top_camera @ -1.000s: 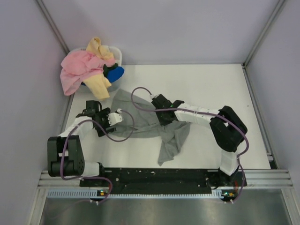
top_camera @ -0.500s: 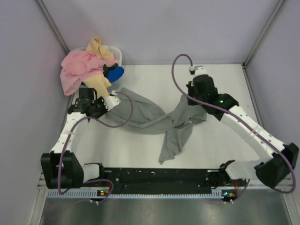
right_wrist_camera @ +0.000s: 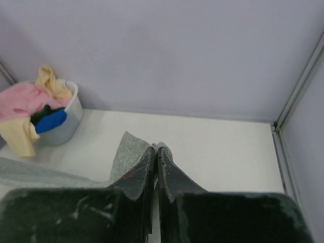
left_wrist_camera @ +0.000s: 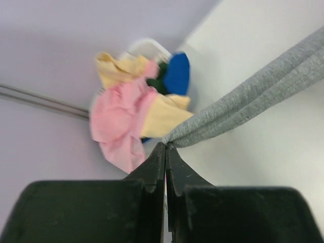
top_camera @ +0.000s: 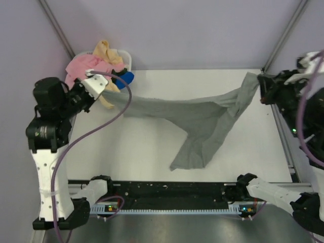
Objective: Fold and stack the t-shirts
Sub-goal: Flatten out the tshirt
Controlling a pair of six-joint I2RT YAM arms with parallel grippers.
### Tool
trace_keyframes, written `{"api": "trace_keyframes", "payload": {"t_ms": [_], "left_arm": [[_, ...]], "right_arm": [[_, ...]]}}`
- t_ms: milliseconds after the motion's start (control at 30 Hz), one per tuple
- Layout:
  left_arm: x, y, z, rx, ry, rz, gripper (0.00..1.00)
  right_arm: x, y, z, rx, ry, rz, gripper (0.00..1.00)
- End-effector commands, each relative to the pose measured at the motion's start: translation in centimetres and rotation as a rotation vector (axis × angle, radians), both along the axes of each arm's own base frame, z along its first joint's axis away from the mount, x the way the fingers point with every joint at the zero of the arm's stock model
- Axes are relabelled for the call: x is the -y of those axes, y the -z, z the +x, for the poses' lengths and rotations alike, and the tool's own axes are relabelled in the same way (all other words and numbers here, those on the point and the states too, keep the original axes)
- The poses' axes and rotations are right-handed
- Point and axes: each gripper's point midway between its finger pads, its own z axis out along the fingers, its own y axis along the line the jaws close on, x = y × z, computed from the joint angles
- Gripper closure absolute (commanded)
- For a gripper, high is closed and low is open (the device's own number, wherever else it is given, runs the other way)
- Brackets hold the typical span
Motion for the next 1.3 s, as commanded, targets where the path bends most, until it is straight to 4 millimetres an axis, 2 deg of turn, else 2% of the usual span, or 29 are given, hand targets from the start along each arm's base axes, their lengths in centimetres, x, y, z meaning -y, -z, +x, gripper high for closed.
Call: {"api": "trace_keyframes", "payload": {"t_ms": [0, 67, 133, 200, 267, 367, 433, 533, 600, 667, 733, 767, 800, 833, 867, 900, 933, 1000, 1067, 1133, 1167, 1267], "left_arm": [[1.2, -7.2, -5.9, 0.145, 0.024, -0.095, 1.0], [1.7, -8.6, -7.4, 0.172, 0.043, -0.116, 1.0], [2.1, -8.7, -7.9, 0.167, 0.059, -0.138, 1.0], [2.4, -8.1, -7.5, 0.146, 0.069, -0.15, 1.0], [2.2, -7.1, -6.0, 0.116, 0.049, -0.163, 1.0], [1.1, -5.8, -2.2, 0.088, -0.036, -0.188, 1.0], [1.0, -5.0, 0.4, 0.066, -0.054, -0.214, 1.0], [1.5, -4.4, 4.8, 0.04, -0.057, -0.282, 1.0], [1.8, -4.5, 7.8, 0.05, -0.071, -0.338, 1.0], [3.8, -5.6, 10.3, 0.082, -0.019, -0.383, 1.0], [4.7, -7.0, 13.2, 0.113, -0.015, -0.397, 1.0], [5.1, -7.1, 15.0, 0.113, -0.023, -0.394, 1.0], [5.0, -8.4, 16.3, 0.144, -0.043, -0.401, 1.0], [4.9, -9.5, 17.6, 0.171, -0.051, -0.409, 1.0], [4.9, -9.4, 19.4, 0.171, -0.061, -0.411, 1.0], [4.8, -11.1, 19.9, 0.216, -0.064, -0.415, 1.0], [4.7, -11.9, 20.6, 0.243, -0.066, -0.409, 1.0], [4.6, -13.6, 21.0, 0.302, -0.061, -0.397, 1.0], [4.8, -14.2, 20.9, 0.324, -0.044, -0.389, 1.0], [5.9, -13.0, 20.7, 0.293, -0.007, -0.376, 1.0], [6.6, -11.8, 20.6, 0.267, 0.004, -0.359, 1.0], [7.2, -9.0, 19.9, 0.216, 0.017, -0.316, 1.0]], "right_arm": [[4.0, -4.2, -4.5, 0.106, 0.038, 0.024, 1.0], [4.9, -4.8, -5.7, 0.117, 0.04, 0.034, 1.0], [5.3, -4.9, -6.1, 0.117, 0.047, 0.035, 1.0], [5.2, -4.4, -5.5, 0.099, 0.064, 0.022, 1.0], [4.6, -3.2, -3.9, 0.054, 0.09, -0.013, 1.0], [3.4, -0.9, 0.0, -0.019, 0.158, -0.126, 1.0], [2.6, 0.3, 3.2, -0.05, 0.198, -0.184, 1.0], [1.6, 1.7, 8.5, -0.125, 0.141, -0.083, 1.0], [2.7, 2.3, 12.7, -0.154, 0.139, 0.008, 1.0], [3.2, 1.3, 16.3, -0.124, 0.116, 0.062, 1.0], [3.8, -0.8, 19.2, -0.085, 0.097, 0.109, 1.0], [4.5, -2.2, 20.4, -0.053, 0.102, 0.128, 1.0], [4.8, -4.0, 20.9, -0.008, 0.1, 0.151, 1.0], [7.1, -4.8, 21.9, 0.016, 0.146, 0.175, 1.0], [8.5, -6.3, 21.9, 0.057, 0.166, 0.202, 1.0], [9.5, -7.1, 21.9, 0.078, 0.172, 0.239, 1.0], [11.0, -8.2, 21.5, 0.112, 0.183, 0.265, 1.0], [13.1, -9.6, 20.2, 0.154, 0.19, 0.312, 1.0], [14.2, -10.3, 18.7, 0.175, 0.197, 0.302, 1.0], [14.3, -9.8, 17.6, 0.162, 0.201, 0.253, 1.0], [14.1, -9.5, 16.8, 0.159, 0.201, 0.233, 1.0], [13.1, -7.4, 15.2, 0.109, 0.177, 0.204, 1.0]]}}
